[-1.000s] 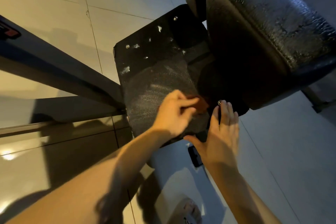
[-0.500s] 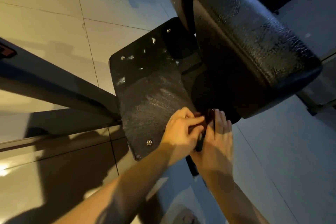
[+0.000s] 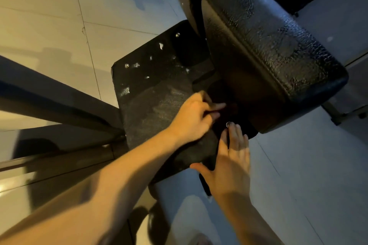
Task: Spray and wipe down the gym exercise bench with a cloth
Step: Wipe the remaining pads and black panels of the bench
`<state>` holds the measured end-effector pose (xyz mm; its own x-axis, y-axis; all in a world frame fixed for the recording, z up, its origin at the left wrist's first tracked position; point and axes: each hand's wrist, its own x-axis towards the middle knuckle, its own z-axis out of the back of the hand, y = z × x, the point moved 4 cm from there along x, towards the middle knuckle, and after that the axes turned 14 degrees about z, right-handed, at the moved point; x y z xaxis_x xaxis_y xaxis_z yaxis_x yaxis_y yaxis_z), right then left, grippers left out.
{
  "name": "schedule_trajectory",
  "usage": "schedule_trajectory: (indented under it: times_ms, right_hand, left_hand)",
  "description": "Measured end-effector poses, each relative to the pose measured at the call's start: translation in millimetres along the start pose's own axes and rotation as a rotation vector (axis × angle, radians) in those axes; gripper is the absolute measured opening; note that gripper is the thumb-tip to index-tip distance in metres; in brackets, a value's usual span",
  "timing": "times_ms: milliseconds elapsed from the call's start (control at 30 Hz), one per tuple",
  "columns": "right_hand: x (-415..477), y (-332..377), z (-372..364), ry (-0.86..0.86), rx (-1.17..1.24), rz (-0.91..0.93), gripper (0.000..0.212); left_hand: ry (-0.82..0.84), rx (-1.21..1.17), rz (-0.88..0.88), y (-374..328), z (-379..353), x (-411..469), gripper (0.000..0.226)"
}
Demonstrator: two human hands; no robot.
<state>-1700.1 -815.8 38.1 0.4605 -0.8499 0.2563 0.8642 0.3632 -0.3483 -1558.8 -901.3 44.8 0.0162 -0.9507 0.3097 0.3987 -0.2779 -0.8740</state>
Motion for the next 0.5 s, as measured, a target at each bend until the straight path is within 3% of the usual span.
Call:
schedule_trajectory:
  times_ms: [100,200,300,367,433,500]
  right_hand:
    - [0,1,1,0.030,-0.024,0.013,0.120]
    - [-2,2,0,0.060,-0.015,0.001,0.121]
    - [0,-2,-1,0.046,0.005,-0.008,0.121]
    - [1,-3,0,0.021,0.002,-0.009,0.118]
    - [3,-2,1,-0.004,0.016,0.008,0.116]
    - [2,0,-1,0.022,0.019,0.028,0.118]
  left_hand:
    - [-0.277,-0.014,0.271,38,29,28,0.031]
    - [-0.340,-0.057,0.486,49,30,26,0.034]
    - [-0.172,-0.152,0.310,11,1,-4,0.022]
    - [-0.023,-0.193,0.150,-7,-10,-23,0.029]
    - [0.010,-0.082,0.008,-7,-1,-17,0.031]
    - [-0.066,-0.016,-0.017,12,10,-1,0.021]
